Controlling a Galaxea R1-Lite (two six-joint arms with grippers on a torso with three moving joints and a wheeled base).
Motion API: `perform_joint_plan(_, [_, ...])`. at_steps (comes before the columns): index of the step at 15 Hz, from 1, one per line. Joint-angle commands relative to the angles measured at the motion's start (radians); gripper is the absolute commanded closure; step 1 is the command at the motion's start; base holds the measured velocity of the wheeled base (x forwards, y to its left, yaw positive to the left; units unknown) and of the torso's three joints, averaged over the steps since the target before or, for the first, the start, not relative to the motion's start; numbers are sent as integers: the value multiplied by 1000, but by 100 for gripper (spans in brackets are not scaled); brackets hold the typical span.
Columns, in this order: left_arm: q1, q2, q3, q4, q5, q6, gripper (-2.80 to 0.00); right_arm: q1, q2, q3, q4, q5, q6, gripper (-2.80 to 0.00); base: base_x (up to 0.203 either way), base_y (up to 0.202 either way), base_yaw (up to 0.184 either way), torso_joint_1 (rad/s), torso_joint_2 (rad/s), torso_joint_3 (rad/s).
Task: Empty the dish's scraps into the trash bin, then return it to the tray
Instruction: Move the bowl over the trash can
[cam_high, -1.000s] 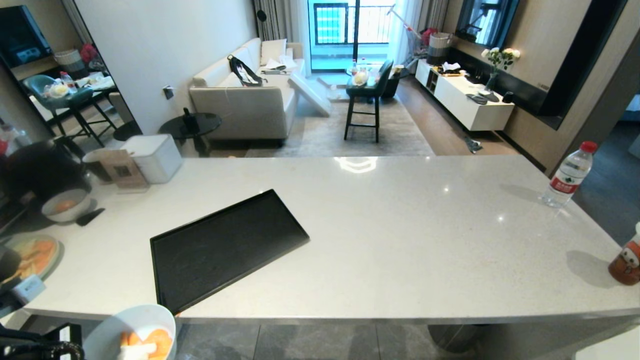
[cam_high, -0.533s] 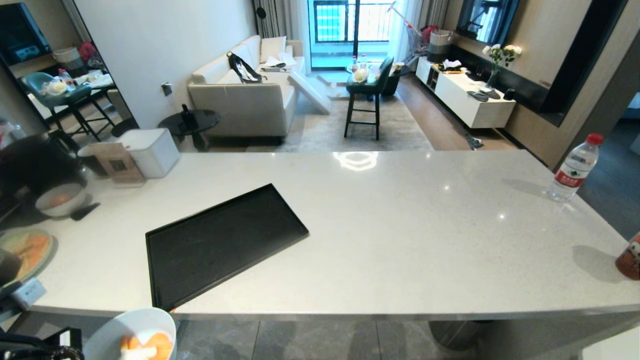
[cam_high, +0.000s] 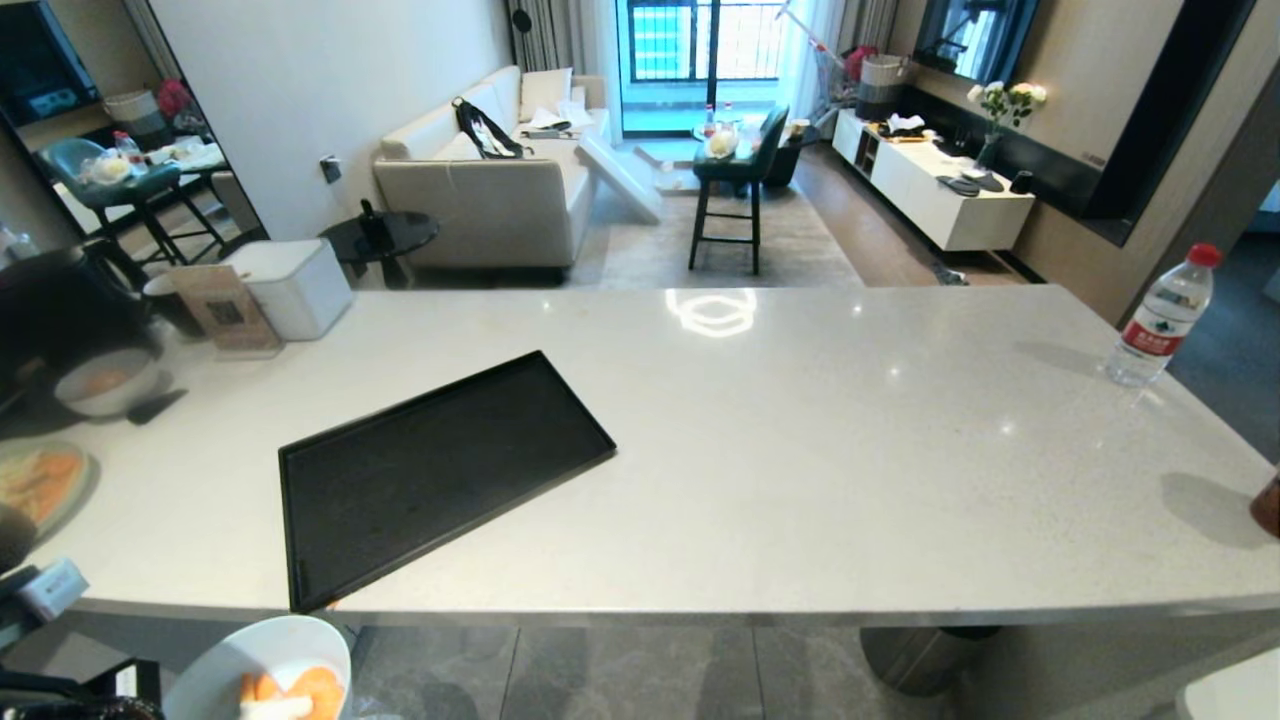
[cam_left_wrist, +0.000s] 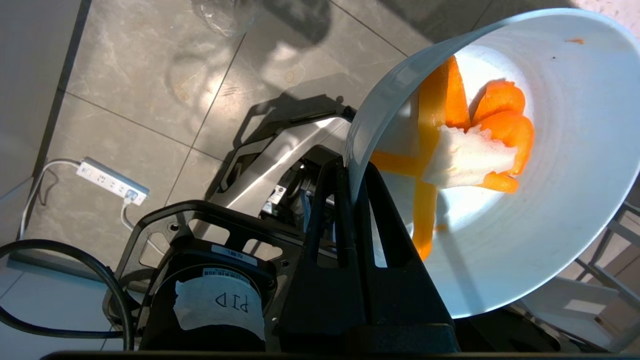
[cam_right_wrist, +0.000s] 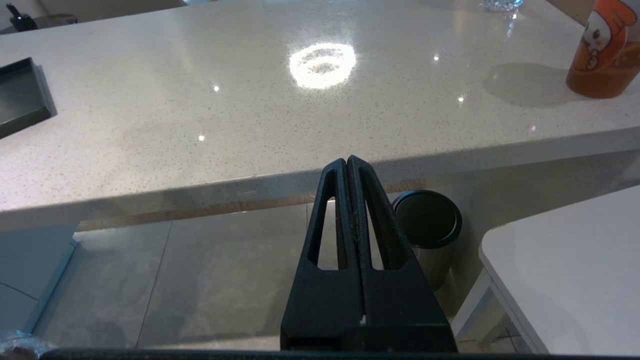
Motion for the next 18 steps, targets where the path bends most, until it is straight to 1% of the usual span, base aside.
perform_joint_plan(1, [0, 0, 2, 3, -2, -5, 0, 0, 1, 0, -1, 0, 0, 0, 0, 0, 0, -134, 333, 193])
perform_joint_plan(12, [0, 5, 15, 2, -4, -5, 0, 0, 1, 0, -1, 0, 2, 0, 0, 0, 0, -135, 355, 215])
perform_joint_plan(18, [-3, 5, 15, 3, -10, -5, 0, 0, 1, 0, -1, 0, 2, 0, 0, 0, 0, -180, 538, 351])
